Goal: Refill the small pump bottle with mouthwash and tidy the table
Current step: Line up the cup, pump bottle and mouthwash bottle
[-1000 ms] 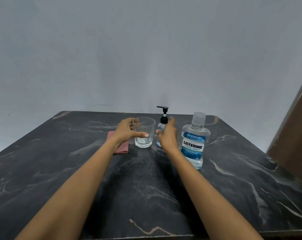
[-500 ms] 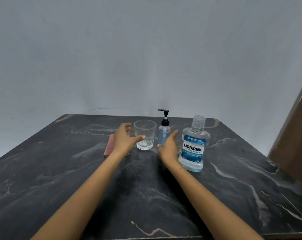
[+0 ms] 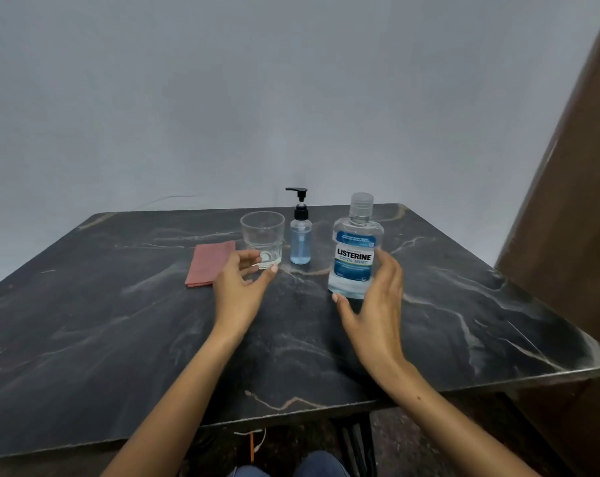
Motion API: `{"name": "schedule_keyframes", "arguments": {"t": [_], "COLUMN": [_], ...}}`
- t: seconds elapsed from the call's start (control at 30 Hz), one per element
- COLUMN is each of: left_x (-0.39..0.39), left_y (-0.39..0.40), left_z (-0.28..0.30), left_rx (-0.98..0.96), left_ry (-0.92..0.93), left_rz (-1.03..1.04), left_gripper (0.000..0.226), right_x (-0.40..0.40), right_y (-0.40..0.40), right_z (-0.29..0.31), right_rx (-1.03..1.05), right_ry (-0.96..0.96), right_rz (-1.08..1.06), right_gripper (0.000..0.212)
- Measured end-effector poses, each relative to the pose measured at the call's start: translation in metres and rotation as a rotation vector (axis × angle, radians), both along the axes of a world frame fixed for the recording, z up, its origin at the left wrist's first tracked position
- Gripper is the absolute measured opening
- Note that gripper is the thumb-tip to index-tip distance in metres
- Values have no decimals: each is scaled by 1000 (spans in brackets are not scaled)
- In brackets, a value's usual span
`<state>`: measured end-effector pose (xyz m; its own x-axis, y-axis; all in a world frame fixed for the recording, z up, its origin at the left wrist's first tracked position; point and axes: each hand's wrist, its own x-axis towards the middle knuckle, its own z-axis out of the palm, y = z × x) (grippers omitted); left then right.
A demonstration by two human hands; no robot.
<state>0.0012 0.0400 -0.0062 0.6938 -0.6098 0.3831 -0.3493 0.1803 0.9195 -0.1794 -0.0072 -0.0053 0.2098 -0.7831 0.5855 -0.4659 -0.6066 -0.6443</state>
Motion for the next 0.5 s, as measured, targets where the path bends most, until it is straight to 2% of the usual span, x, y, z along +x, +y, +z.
{"name": "schedule_keyframes", "arguments": {"t": [0.07,0.17,0.33,0.5], "left_x": [0,2,3,4], "left_y": [1,1,3,4], "left_z": [-2,-3,-5,-6], "left_rx": [7,5,-6,-5], "left_ry": [-10,-31,-39,-39], "left_rz": [-3,-2,-14,-6], "left_gripper": [33,33,32,30], "right_x": [9,27,50,59], "right_y": [-10,-23,-35,-53], "right_z": [-2,-3,-4,-1], "right_rx": [73,207,247,262], "right_ry": [19,-33,-156,-179], "right_rz": [-15,-32,-113,-140], "right_gripper": [106,122,124,113]}}
